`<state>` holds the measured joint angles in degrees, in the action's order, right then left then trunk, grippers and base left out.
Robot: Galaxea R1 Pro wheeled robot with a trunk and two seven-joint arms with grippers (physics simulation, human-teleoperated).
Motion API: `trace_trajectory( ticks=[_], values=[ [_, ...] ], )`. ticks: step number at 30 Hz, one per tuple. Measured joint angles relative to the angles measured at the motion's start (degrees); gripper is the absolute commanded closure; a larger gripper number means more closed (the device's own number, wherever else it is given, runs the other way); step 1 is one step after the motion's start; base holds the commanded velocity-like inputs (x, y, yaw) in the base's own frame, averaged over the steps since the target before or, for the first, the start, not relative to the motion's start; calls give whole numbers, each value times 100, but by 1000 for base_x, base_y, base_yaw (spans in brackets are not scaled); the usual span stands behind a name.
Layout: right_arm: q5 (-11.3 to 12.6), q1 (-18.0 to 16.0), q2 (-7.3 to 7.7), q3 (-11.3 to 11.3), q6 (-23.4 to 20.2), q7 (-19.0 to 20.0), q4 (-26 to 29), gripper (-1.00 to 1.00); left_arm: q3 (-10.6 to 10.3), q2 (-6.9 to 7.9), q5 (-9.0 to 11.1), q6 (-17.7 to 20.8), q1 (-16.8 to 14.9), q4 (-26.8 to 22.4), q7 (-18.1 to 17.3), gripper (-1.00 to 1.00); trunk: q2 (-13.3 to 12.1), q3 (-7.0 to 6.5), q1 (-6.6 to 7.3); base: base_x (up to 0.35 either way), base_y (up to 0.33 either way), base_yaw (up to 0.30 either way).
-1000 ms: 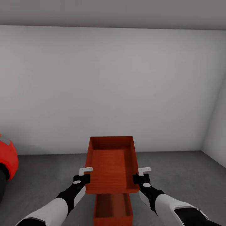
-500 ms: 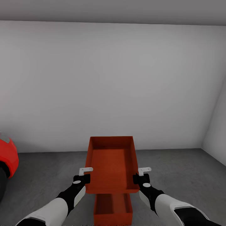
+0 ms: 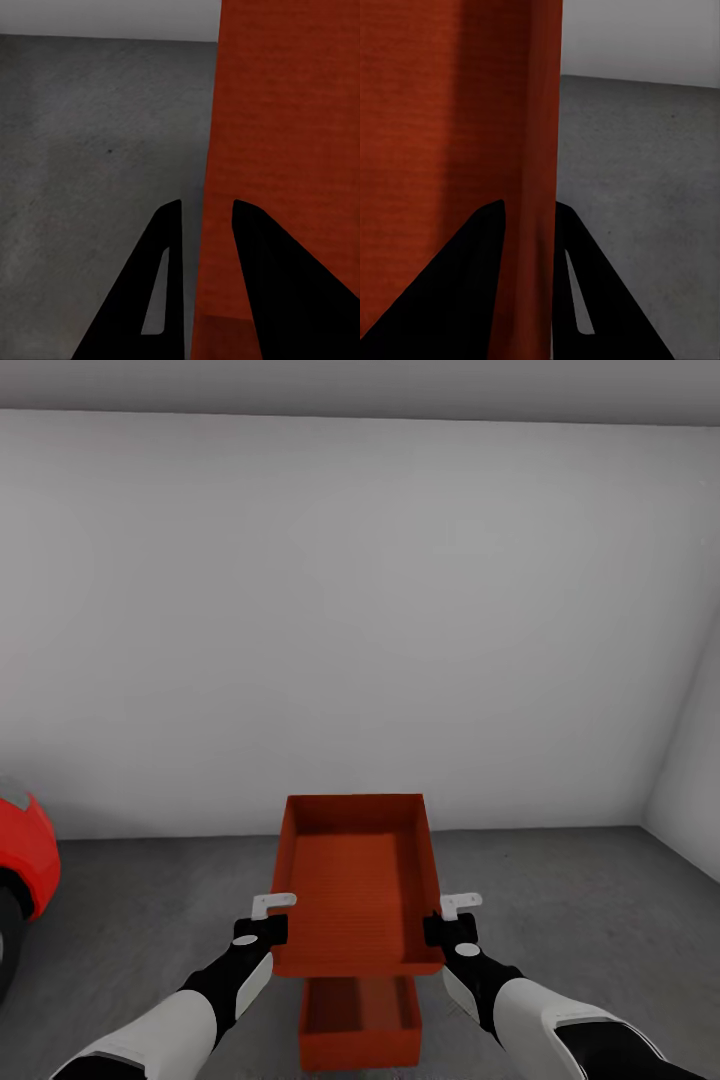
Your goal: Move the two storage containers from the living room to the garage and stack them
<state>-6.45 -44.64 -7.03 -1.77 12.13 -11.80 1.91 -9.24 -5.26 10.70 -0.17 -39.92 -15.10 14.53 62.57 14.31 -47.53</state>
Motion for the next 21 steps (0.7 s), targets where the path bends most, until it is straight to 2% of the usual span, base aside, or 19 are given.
trace_trajectory(
  ticks=[21],
  values=[
    [2,0,0,-2,0,0,0,100,0,0,0,0,0,1,0,100,0,187,0,0,0,0]
  ],
)
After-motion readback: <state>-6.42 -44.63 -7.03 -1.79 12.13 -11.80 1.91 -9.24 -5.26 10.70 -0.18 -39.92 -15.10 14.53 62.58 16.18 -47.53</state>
